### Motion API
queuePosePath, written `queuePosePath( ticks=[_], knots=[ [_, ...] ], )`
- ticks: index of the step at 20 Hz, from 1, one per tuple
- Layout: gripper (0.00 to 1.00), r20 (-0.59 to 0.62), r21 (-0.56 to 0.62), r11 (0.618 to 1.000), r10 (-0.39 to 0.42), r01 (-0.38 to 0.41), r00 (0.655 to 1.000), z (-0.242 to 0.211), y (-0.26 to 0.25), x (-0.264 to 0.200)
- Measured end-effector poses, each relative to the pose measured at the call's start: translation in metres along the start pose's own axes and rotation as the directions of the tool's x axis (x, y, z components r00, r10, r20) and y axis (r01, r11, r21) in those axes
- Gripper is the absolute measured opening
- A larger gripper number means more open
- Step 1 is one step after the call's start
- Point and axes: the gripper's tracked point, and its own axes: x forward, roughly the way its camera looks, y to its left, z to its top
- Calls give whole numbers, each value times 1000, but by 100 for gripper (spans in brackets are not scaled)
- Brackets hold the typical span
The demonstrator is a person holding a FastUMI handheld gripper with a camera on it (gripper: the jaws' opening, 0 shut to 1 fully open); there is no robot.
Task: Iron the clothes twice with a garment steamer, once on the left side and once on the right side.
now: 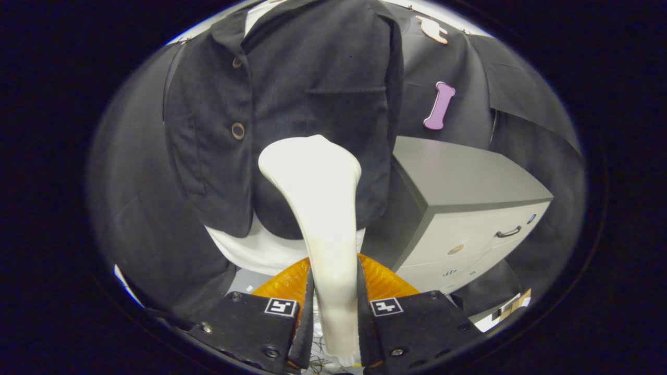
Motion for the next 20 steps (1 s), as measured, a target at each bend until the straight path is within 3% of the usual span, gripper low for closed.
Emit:
queuePosePath(
  ticks=[5, 11, 20],
  knots=[
    [38, 135, 22, 998, 59, -62, 989, 70, 12, -64],
    [38, 303, 2, 993, 113, -119, 946, 160, 49, -130],
    [38, 455, -30, 987, 154, -158, 877, 272, 141, -178]
  ],
)
